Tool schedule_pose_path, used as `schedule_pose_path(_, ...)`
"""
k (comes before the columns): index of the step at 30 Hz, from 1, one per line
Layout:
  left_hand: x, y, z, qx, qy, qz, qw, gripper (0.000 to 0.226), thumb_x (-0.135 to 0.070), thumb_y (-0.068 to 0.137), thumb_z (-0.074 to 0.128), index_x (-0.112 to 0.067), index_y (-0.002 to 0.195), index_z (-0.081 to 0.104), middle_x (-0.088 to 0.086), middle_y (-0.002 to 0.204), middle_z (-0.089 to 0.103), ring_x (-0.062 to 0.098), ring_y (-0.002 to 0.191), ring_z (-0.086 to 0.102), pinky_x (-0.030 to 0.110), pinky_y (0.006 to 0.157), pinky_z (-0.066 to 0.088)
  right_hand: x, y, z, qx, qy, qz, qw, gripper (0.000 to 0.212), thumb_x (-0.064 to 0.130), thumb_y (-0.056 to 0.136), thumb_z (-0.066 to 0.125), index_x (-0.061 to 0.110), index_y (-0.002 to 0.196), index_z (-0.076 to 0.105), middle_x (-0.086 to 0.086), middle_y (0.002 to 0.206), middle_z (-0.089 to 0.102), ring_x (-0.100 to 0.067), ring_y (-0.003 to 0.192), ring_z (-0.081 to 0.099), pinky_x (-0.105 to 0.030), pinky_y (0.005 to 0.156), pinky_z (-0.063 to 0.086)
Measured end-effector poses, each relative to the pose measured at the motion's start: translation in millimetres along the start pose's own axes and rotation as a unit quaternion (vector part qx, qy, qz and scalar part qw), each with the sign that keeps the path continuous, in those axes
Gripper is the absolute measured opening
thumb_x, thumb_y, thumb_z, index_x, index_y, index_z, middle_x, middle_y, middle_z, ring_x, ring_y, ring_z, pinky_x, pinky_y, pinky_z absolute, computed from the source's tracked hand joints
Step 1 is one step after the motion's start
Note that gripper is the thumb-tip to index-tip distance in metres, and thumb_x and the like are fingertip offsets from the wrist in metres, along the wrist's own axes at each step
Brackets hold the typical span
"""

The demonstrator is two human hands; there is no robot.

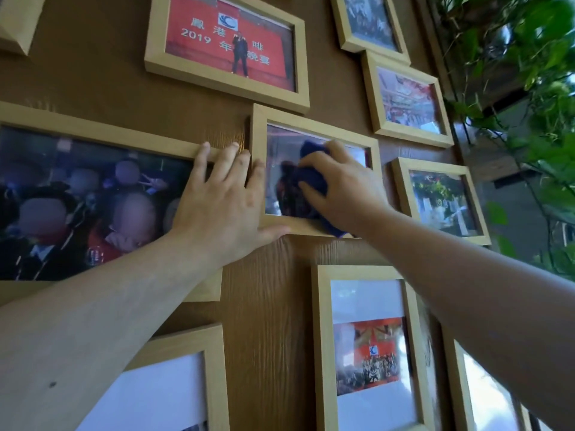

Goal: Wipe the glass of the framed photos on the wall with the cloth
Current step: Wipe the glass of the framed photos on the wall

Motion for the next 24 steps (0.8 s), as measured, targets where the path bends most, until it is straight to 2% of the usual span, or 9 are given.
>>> schedule_pose_path(2, 0.5, 0.5, 1.4, -0.004, 0.005, 0.000, 1.000, 0.105, -0.083, 0.071, 0.013, -0.007, 0.142, 0.030, 0.020, 0.147, 0.039, 0.034, 0.142, 0.022, 0.060, 0.115, 0.013, 18.7, 3.9, 4.4, 0.004, -0.006, -0.049, 0.999, 0.036, 0.042, 0.087, 0.055, 0.029, 0.119, 0.048, -0.001, 0.125, 0.046, -0.013, 0.093, 0.050, -0.026, 0.067, 0.042)
schedule_pose_path(5, 1.3, 0.3, 3.5, -0.013, 0.000, 0.001, 1.000, 0.105, -0.083, 0.072, 0.013, -0.006, 0.141, 0.030, 0.021, 0.146, 0.041, 0.035, 0.142, 0.024, 0.061, 0.115, 0.014, 8.7, -1.7, 1.3, 0.002, -0.024, -0.046, 0.999, 0.033, 0.041, 0.086, 0.056, 0.029, 0.116, 0.049, -0.001, 0.123, 0.046, -0.008, 0.087, 0.044, -0.022, 0.062, 0.036)
schedule_pose_path(7, 0.9, 0.0, 4.6, -0.018, -0.002, 0.002, 1.000, 0.105, -0.083, 0.071, 0.014, -0.005, 0.141, 0.030, 0.022, 0.145, 0.042, 0.035, 0.141, 0.024, 0.061, 0.114, 0.014, -14.7, -13.6, -3.3, 0.011, -0.061, -0.012, 0.998, 0.031, 0.041, 0.086, 0.055, 0.029, 0.114, 0.050, 0.000, 0.119, 0.047, -0.008, 0.083, 0.041, -0.022, 0.055, 0.032)
schedule_pose_path(11, 0.7, -0.8, 6.4, -0.027, 0.004, 0.002, 1.000, 0.103, -0.081, 0.072, 0.024, -0.005, 0.141, 0.030, 0.022, 0.144, 0.042, 0.035, 0.141, 0.024, 0.061, 0.114, 0.012, -57.8, -38.9, -11.3, 0.042, -0.116, 0.093, 0.988, 0.028, 0.037, 0.085, 0.056, 0.027, 0.112, 0.054, -0.003, 0.112, 0.048, -0.021, 0.078, 0.052, -0.029, 0.057, 0.035)
schedule_pose_path(13, 0.7, -1.0, 6.3, -0.030, 0.004, 0.004, 1.000, 0.102, -0.080, 0.072, 0.026, -0.005, 0.141, 0.029, 0.022, 0.144, 0.042, 0.035, 0.141, 0.024, 0.061, 0.114, 0.013, -61.0, -44.5, -11.3, 0.046, -0.109, 0.116, 0.986, 0.028, 0.037, 0.085, 0.057, 0.028, 0.111, 0.054, -0.002, 0.110, 0.048, -0.021, 0.075, 0.050, -0.026, 0.055, 0.033)
schedule_pose_path(16, 0.1, -0.6, 5.4, -0.032, 0.002, 0.002, 0.999, 0.103, -0.081, 0.072, 0.021, -0.006, 0.142, 0.027, 0.021, 0.146, 0.040, 0.035, 0.142, 0.022, 0.061, 0.114, 0.013, -35.7, -41.7, -5.9, 0.044, -0.079, 0.079, 0.993, 0.030, 0.042, 0.086, 0.054, 0.032, 0.114, 0.051, 0.003, 0.113, 0.047, -0.010, 0.076, 0.042, -0.017, 0.052, 0.025)
schedule_pose_path(18, -0.3, 0.2, 3.6, -0.028, -0.002, -0.001, 1.000, 0.106, -0.083, 0.071, 0.012, -0.007, 0.144, 0.026, 0.020, 0.148, 0.038, 0.035, 0.143, 0.021, 0.061, 0.115, 0.012, -8.3, -33.0, -1.9, 0.047, -0.045, 0.035, 0.997, 0.032, 0.046, 0.087, 0.051, 0.034, 0.116, 0.049, 0.005, 0.116, 0.047, -0.007, 0.079, 0.043, -0.014, 0.057, 0.027)
schedule_pose_path(20, -0.6, -0.2, 2.1, -0.026, -0.005, -0.003, 1.000, 0.106, -0.082, 0.071, 0.007, -0.007, 0.144, 0.026, 0.021, 0.148, 0.038, 0.035, 0.143, 0.021, 0.061, 0.115, 0.012, 18.9, -21.5, 0.0, 0.043, -0.013, -0.013, 0.999, 0.031, 0.045, 0.088, 0.051, 0.034, 0.116, 0.048, 0.006, 0.117, 0.047, -0.005, 0.083, 0.043, -0.015, 0.061, 0.029)
schedule_pose_path(24, -2.2, -2.4, 2.2, -0.027, 0.003, 0.004, 1.000, 0.101, -0.078, 0.071, 0.016, -0.006, 0.141, 0.031, 0.021, 0.146, 0.040, 0.035, 0.141, 0.024, 0.062, 0.114, 0.014, 47.4, -7.6, 0.0, 0.046, 0.006, -0.070, 0.997, 0.032, 0.039, 0.085, 0.058, 0.029, 0.115, 0.052, 0.001, 0.117, 0.050, -0.007, 0.085, 0.043, -0.023, 0.064, 0.039)
Point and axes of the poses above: each hand's wrist, its own y-axis towards the middle knuckle, its own z-axis out of the palm, x = y × z, the point moved 3 cm from there along y, towards the middle knuckle
